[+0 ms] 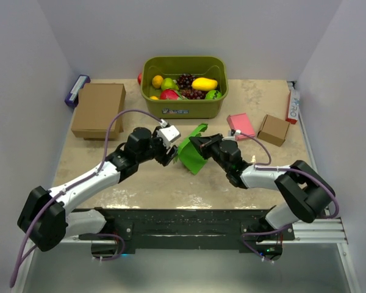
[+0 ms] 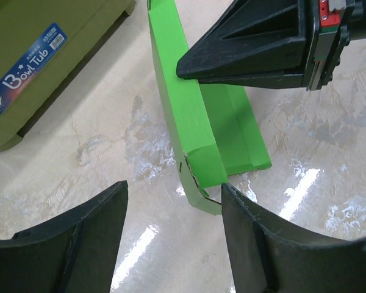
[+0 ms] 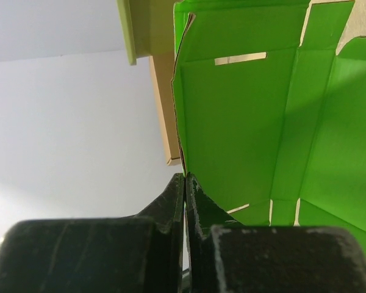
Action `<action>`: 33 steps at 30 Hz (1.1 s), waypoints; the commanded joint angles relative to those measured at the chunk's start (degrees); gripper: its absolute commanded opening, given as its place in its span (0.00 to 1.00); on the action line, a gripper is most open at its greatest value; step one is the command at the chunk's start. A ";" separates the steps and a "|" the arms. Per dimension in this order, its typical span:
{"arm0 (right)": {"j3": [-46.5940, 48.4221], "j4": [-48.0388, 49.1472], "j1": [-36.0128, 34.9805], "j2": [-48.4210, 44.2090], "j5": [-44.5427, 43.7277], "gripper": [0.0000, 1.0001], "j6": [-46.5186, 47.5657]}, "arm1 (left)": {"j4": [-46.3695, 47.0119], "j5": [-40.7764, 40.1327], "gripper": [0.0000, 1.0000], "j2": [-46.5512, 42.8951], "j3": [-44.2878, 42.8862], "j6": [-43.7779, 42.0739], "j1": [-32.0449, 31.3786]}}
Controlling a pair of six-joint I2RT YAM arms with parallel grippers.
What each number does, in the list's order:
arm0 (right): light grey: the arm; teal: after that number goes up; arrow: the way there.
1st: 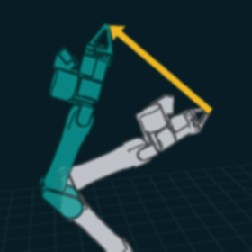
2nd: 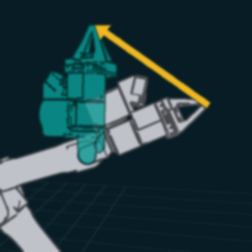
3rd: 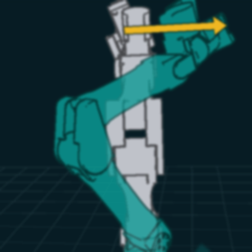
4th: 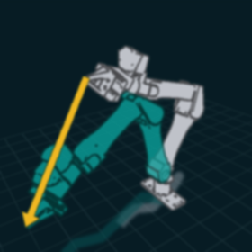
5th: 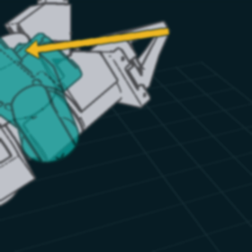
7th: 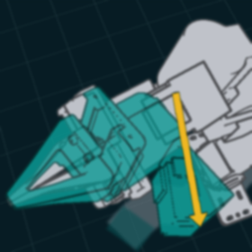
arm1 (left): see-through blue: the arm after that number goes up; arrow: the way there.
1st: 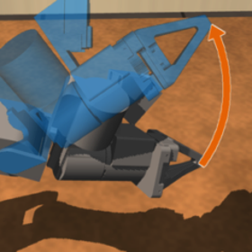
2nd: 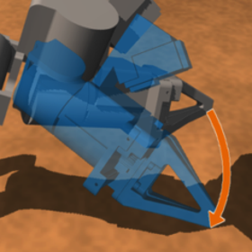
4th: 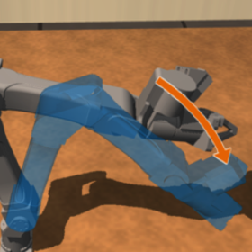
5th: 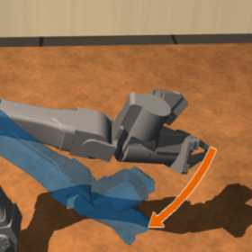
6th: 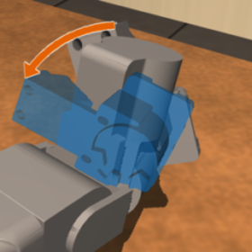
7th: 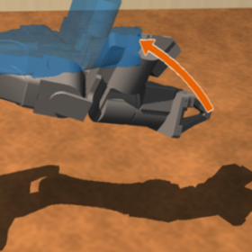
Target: Fold the paper box
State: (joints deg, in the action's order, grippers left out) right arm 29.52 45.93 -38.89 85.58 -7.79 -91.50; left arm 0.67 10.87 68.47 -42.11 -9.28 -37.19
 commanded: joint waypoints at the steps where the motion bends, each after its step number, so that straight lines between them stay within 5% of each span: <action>1: -0.43 3.81 -0.30 1.78 0.23 0.01 -0.52 | 3.37 -1.47 0.68 0.26 -2.63 -1.36 -0.69; 33: -2.45 17.97 -0.22 9.08 4.45 0.00 -4.82 | 9.44 -20.36 0.62 6.94 -1.93 -9.26 -8.07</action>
State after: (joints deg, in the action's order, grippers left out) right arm 27.62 59.20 -38.87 94.52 -4.91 -95.44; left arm 3.79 -6.28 74.78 -44.18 -16.01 -44.40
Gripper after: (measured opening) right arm 0.010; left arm 0.629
